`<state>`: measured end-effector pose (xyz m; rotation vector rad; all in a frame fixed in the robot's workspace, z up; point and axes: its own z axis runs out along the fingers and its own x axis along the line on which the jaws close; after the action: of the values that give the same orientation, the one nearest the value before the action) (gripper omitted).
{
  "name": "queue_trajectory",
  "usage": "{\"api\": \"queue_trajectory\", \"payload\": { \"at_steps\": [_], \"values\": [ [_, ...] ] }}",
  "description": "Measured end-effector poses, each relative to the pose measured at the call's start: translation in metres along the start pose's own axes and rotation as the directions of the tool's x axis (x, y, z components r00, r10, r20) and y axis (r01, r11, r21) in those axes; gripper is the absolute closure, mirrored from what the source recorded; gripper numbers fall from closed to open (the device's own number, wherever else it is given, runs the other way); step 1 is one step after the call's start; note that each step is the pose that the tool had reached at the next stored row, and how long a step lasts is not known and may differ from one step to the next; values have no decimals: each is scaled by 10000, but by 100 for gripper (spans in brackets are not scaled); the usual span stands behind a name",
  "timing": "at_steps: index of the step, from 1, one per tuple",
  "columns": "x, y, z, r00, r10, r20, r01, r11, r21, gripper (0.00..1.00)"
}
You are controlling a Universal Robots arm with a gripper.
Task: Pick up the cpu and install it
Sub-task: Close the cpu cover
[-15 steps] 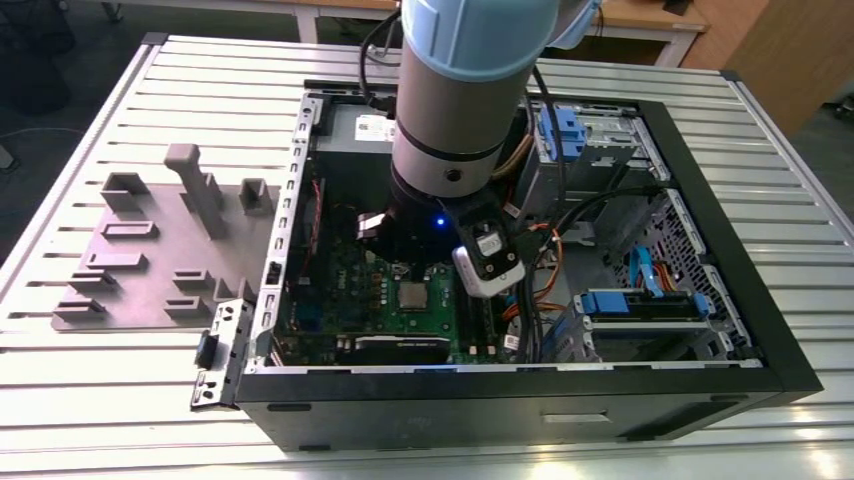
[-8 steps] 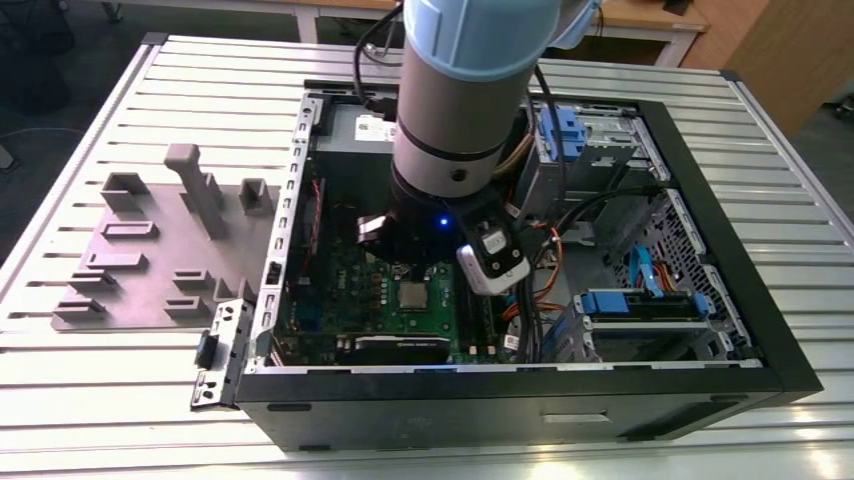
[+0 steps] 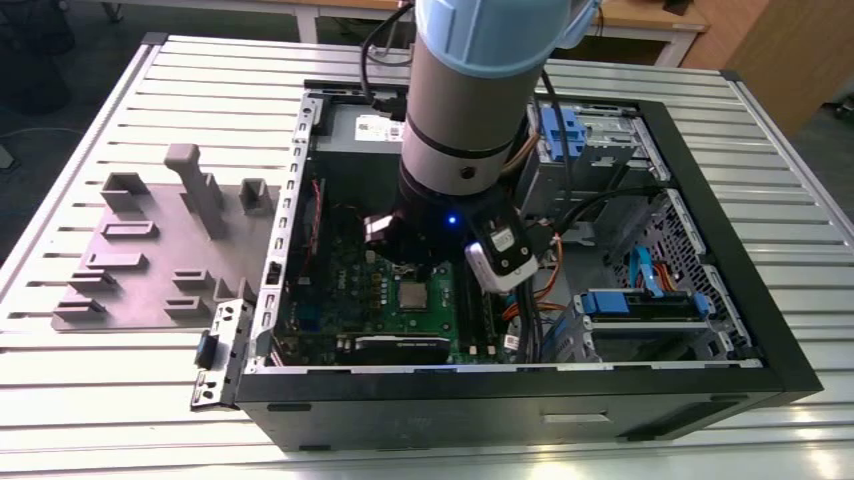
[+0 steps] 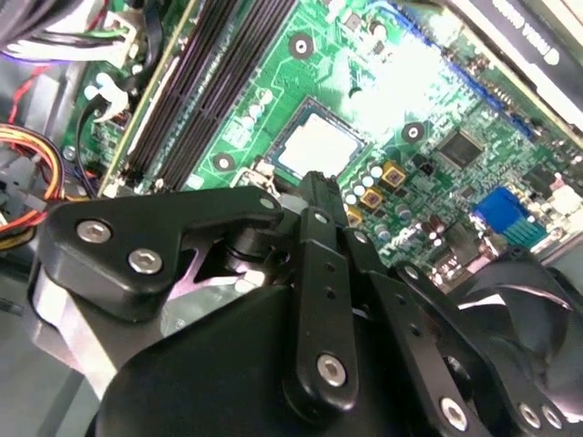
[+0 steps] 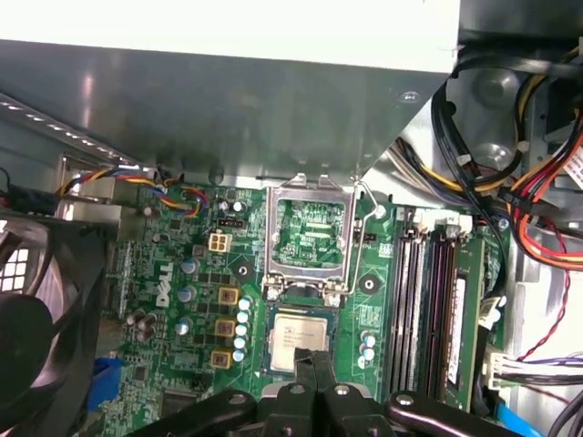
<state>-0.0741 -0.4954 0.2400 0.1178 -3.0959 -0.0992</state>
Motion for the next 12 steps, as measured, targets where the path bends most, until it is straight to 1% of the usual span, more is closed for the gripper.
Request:
{"api": "queue_trajectory", "payload": {
  "at_steps": [4, 5, 6, 7, 9, 11, 12],
  "values": [
    [1, 1, 1, 10000, -1, 0, 1, 10000, 5, 89],
    [5, 2, 1, 10000, 1, 12, -1, 10000, 6, 89],
    [7, 2, -1, 10000, -2, 42, 2, 10000, 10, 89],
    [10, 3, -7, 10000, -6, 88, 6, 10000, 16, 89],
    [17, 6, -43, 9998, -12, 184, 12, 10000, 19, 89],
    [23, 10, -98, 9997, -15, 229, 14, 10000, 23, 89],
    [24, 11, -110, 9997, -20, 254, 20, 10000, 27, 89]
  ]
}}
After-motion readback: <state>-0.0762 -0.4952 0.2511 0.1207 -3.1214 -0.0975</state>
